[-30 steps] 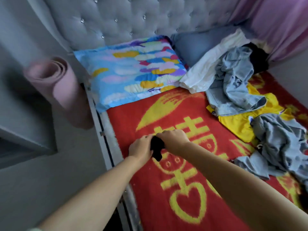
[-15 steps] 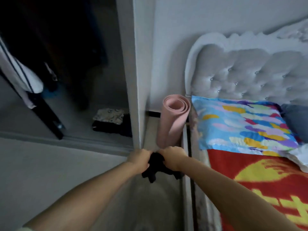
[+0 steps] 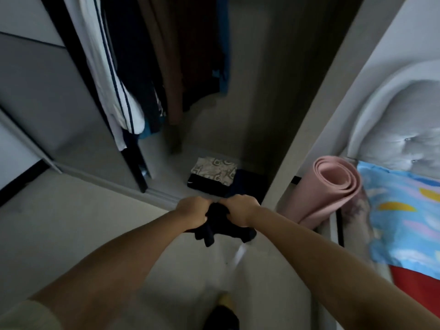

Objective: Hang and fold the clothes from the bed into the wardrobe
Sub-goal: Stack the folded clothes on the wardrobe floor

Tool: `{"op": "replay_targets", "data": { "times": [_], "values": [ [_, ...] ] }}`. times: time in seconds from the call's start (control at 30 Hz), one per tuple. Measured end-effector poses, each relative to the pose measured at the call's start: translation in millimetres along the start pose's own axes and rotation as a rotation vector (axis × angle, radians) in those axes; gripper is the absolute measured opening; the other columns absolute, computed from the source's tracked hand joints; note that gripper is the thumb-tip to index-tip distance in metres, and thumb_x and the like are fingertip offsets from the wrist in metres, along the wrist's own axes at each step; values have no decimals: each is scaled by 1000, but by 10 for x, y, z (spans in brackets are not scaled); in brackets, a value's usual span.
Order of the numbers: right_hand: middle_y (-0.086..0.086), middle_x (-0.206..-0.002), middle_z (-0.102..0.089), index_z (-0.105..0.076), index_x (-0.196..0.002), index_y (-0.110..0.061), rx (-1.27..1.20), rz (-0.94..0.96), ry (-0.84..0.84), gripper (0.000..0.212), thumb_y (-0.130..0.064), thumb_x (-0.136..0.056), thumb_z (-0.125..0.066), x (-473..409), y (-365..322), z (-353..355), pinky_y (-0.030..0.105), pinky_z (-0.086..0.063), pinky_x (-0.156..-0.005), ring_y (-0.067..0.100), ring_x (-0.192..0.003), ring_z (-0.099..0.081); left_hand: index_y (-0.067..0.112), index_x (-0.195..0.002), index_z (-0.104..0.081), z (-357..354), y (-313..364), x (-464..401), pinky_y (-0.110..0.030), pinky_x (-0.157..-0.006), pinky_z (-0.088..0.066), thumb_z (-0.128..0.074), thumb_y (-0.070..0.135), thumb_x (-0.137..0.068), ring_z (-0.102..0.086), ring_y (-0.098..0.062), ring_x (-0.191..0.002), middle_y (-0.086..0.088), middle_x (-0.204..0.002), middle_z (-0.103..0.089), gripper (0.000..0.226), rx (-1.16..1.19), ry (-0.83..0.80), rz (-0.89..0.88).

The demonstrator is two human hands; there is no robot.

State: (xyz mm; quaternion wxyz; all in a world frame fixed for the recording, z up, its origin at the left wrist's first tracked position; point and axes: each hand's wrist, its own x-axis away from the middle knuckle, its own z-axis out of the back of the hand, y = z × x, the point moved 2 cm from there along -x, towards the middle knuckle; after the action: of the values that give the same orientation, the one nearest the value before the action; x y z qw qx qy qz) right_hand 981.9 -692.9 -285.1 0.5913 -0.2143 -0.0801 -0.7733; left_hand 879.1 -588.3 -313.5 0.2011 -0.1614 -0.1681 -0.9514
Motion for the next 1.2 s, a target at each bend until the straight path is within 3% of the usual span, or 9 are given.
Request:
{"op": "replay_targets", "data": {
  "times": [0.23, 0.37, 0.53, 0.67, 0.8, 0.9, 1.0, 1.13, 1.2],
  "values": [
    [7, -117, -62, -49, -132, -26, -19, -59, 10, 39, -18, -94, -43, -995, 703, 89, 34, -48, -70, 28, -102, -61, 13, -127, -50, 172, -312, -1198, -31, -67, -45, -46, 17, -94, -60, -26, -96, -11, -112, -61, 34, -75, -48, -16],
    [9, -124, -60, -48, -135, -27, -93, -160, 33, 41, -18, -95, -43, -1704, 1349, 161, 33, -46, -71, 32, -106, -60, 15, -132, -48, 295, -467, -2244, -39, -88, -49, -45, 17, -95, -56, -29, -109, -12, -126, -56, 38, -108, -47, -3],
    [9, -122, -60, -49, -129, -25, -63, -197, 87, 34, -22, -96, -41, -2560, 1990, 166, 32, -41, -72, 31, -105, -60, 19, -133, -49, 265, -712, -3360, -40, -92, -48, -39, 18, -96, -56, -30, -112, -9, -127, -56, 37, -124, 20, -20],
    [10, -126, -57, -40, -140, -24, -21, -285, 156, 46, -22, -95, -45, -3159, 2594, 11, 32, -44, -79, 31, -108, -59, 19, -128, -50, 135, -828, -4270, -39, -92, -47, -45, 22, -94, -55, -30, -114, -9, -127, -55, 35, -92, 111, -67],
    [7, -142, -44, -28, -148, -26, -23, -439, 212, 57, -19, -94, -46, -3615, 3217, -402, 40, -48, -88, 32, -116, -55, 9, -128, -53, -171, -756, -5061, -44, -80, -52, -52, 17, -87, -59, -35, -107, -17, -121, -58, 43, -79, 390, -268],
    [3, -153, -30, -21, -151, -28, -74, -558, 328, 60, -19, -97, -46, -3863, 3556, -984, 41, -46, -95, 29, -127, -44, 18, -142, -33, -625, -729, -5730, -45, -93, -45, -48, 21, -92, -38, -36, -130, -10, -145, -37, 52, -154, 264, -303],
    [-1, -157, -22, -19, -151, -33, -151, -662, 412, 59, -26, -98, -44, -4100, 3818, -1754, 46, -41, -102, 30, -139, -30, 20, -150, -21, -1386, -758, -6281, -48, -101, -41, -44, 19, -96, -20, -36, -141, -9, -156, -21, 59, -143, 274, -381],
    [-4, -162, -4, -5, -152, -37, -97, -718, 283, 59, -31, -102, -35, -4436, 4037, -2983, 44, -39, -105, 32, -147, -10, 24, -152, -10, -2773, -871, -6733, -41, -105, -40, -32, 17, -100, -8, -29, -146, -1, -160, -7, 57, -163, 278, -378],
    [-2, -162, 3, 2, -151, -38, -111, -731, 172, 59, -34, -103, -32, -4540, 3982, -3530, 45, -33, -110, 34, -147, -2, 23, -153, -4, -3348, -964, -6725, -43, -111, -30, -29, 14, -100, 1, -30, -147, 0, -161, 7, 59, -190, 214, -388]
  ]
}}
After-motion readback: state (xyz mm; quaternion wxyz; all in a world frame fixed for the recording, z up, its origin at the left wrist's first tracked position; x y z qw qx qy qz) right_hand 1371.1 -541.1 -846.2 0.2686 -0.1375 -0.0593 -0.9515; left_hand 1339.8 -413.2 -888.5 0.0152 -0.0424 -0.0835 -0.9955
